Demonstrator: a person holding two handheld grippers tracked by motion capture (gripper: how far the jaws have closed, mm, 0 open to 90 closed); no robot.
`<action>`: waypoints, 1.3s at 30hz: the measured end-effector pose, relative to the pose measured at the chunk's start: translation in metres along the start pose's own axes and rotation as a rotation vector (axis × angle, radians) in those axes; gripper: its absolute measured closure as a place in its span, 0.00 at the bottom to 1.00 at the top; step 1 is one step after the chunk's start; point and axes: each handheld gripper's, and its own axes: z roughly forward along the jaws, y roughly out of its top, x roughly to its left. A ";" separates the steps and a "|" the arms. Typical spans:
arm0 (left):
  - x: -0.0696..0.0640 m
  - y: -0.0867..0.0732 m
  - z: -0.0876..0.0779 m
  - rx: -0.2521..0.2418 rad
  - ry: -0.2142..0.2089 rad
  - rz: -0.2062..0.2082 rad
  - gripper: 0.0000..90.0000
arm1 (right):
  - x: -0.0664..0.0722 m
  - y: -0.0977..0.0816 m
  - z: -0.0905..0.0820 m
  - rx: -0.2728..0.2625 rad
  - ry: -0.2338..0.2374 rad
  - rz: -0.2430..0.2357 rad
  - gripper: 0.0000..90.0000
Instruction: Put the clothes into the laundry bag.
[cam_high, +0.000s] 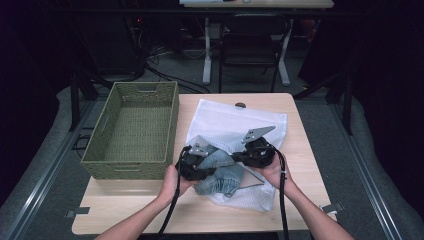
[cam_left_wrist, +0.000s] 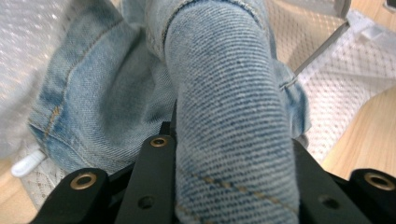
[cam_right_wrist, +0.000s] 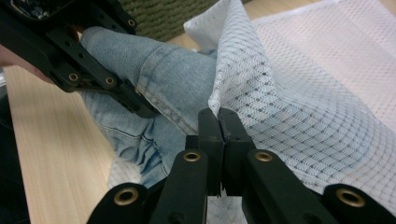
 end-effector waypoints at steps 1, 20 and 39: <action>-0.001 0.002 -0.001 -0.010 0.005 -0.008 0.82 | 0.000 0.001 -0.002 -0.013 0.005 0.001 0.99; -0.002 0.010 -0.001 -0.001 0.040 0.017 0.33 | -0.003 -0.004 -0.005 -0.022 -0.009 0.020 0.99; 0.000 0.012 0.011 0.034 -0.017 0.046 0.83 | -0.004 0.001 -0.006 -0.035 -0.007 0.023 0.99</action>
